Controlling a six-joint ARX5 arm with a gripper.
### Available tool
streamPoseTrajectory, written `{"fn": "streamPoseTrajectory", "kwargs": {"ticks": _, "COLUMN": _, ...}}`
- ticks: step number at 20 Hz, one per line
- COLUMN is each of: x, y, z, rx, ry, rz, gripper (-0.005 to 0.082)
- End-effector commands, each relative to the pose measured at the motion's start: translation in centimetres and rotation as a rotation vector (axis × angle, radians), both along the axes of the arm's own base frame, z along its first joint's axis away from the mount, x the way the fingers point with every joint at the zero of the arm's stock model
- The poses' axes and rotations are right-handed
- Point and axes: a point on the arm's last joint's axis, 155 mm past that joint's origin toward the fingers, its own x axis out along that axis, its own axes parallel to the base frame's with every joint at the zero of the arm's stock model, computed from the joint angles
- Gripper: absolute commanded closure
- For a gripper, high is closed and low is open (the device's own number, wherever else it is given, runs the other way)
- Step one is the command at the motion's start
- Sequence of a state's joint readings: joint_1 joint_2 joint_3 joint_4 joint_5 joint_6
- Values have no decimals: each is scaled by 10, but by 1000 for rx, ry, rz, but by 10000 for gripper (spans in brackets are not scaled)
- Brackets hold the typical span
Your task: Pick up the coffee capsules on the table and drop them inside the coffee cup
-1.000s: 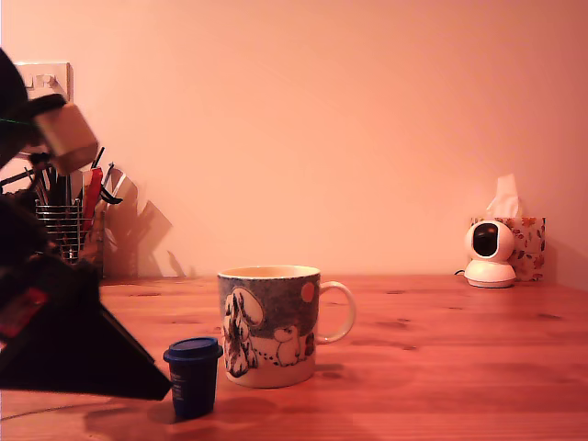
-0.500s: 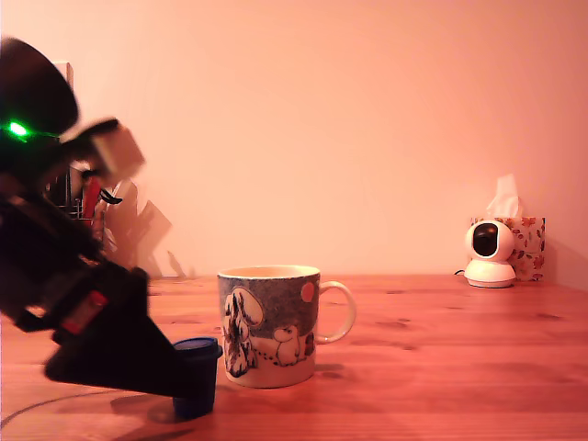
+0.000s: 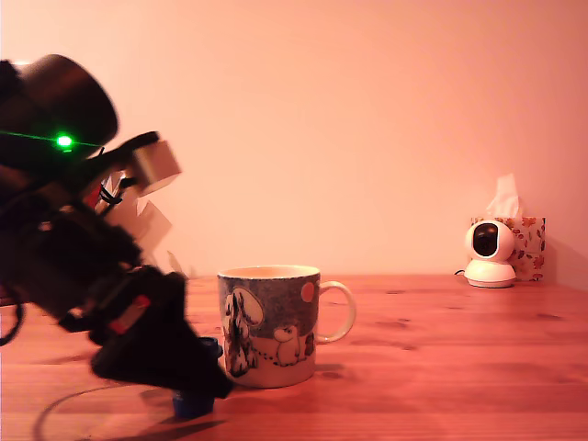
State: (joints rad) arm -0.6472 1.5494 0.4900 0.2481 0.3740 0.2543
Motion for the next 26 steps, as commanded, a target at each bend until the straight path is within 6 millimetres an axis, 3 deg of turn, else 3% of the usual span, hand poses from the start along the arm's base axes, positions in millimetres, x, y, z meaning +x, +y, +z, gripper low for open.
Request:
{"fn": "streamPoseTrajectory", "kwargs": {"ticks": 1, "x": -1, "y": -1, "z": -4, "rx": 6, "ry": 1, "rz": -11, "gripper": 259}}
{"fn": "streamPoseTrajectory", "kwargs": {"ticks": 8, "x": 3, "y": 2, "z": -5, "rx": 22, "ry": -9, "rz": 6, "gripper": 379}}
{"fn": "streamPoseTrajectory", "kwargs": {"ticks": 13, "x": 2, "y": 1, "z": -5, "rx": 23, "ry": -13, "rz": 0, "gripper": 578}}
{"fn": "streamPoseTrajectory", "kwargs": {"ticks": 22, "x": 3, "y": 0, "z": 7, "rx": 6, "ry": -35, "rz": 1, "gripper": 589}}
{"fn": "streamPoseTrajectory", "kwargs": {"ticks": 26, "x": -6, "y": 5, "z": 10, "rx": 25, "ry": -11, "rz": -3, "gripper": 589}}
